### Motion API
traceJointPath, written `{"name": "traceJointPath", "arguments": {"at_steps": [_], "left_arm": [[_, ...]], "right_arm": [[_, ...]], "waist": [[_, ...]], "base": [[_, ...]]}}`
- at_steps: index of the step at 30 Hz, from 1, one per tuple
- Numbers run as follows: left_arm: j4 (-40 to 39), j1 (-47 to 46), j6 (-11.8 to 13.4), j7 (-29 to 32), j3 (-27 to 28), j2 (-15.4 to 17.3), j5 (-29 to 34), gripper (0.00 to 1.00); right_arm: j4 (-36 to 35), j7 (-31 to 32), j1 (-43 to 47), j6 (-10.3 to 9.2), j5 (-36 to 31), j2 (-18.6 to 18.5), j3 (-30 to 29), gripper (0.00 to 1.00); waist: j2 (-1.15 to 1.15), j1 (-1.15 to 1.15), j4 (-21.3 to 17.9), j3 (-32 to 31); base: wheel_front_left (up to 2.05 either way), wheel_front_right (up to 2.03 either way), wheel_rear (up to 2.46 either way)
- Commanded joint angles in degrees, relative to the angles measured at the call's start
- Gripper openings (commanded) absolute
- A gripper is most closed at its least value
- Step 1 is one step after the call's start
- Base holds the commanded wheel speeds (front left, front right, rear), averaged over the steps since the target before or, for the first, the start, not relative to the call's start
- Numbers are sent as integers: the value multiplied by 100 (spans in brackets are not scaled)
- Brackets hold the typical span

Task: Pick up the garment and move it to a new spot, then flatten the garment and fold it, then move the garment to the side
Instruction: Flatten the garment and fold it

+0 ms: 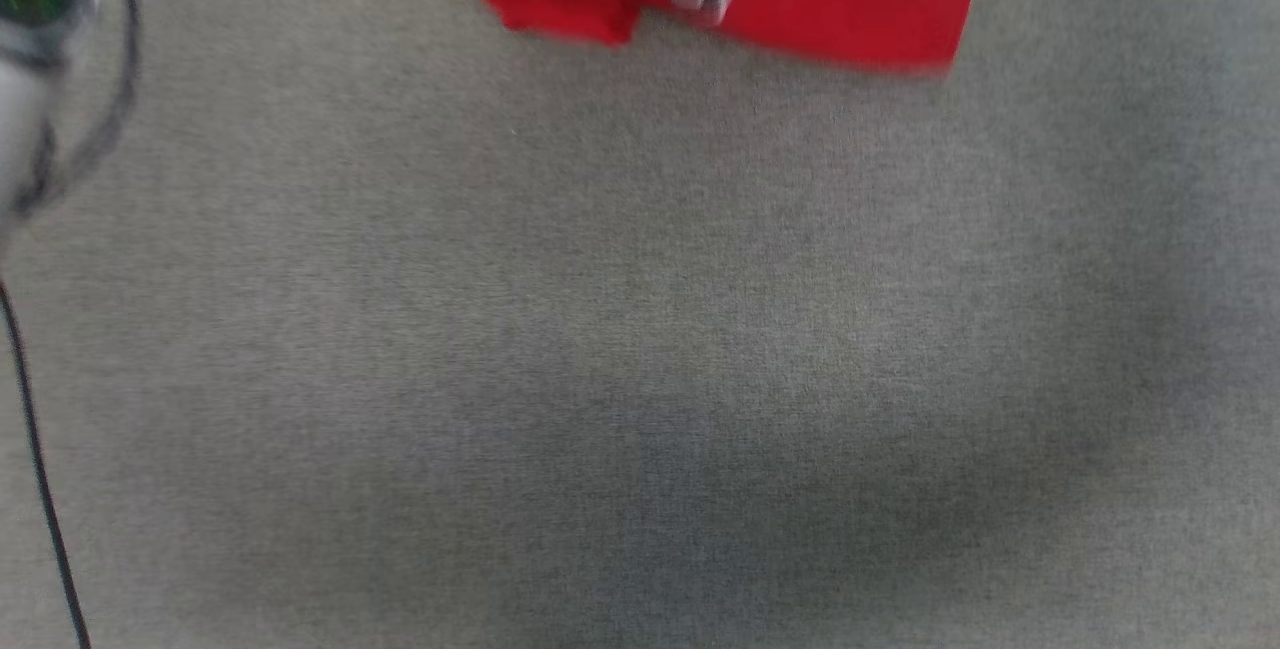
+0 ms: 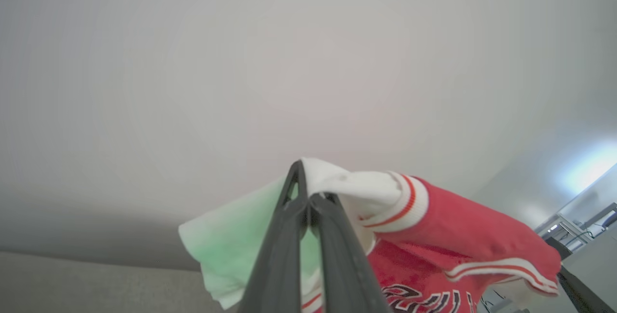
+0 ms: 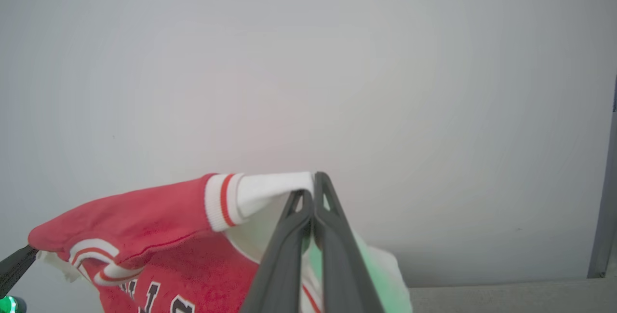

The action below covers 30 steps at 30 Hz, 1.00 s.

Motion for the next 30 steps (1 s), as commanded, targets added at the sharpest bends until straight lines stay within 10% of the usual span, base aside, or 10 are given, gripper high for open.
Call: {"name": "traceJointPath", "arguments": {"at_steps": [1,14,30], "left_arm": [[292,-390,57,-19,81,-64,71,0],[1945,-2841,-38,-214,743,-840,142,0],[-1178,1576,-59,406,910,-275,-587,0]], "right_arm": [[318,-112,-455,-4,-121,131,-117,0],[2276,-1309,-3454,-9,-1170,668,-360,0],[1179,-831,-241,-3,-349,-144,849,0]], "waist": [[0,0,-138,292],[0,0,-185,458],[0,0,88,166]], "base": [[0,0,0],[0,0,0],[0,0,0]]}}
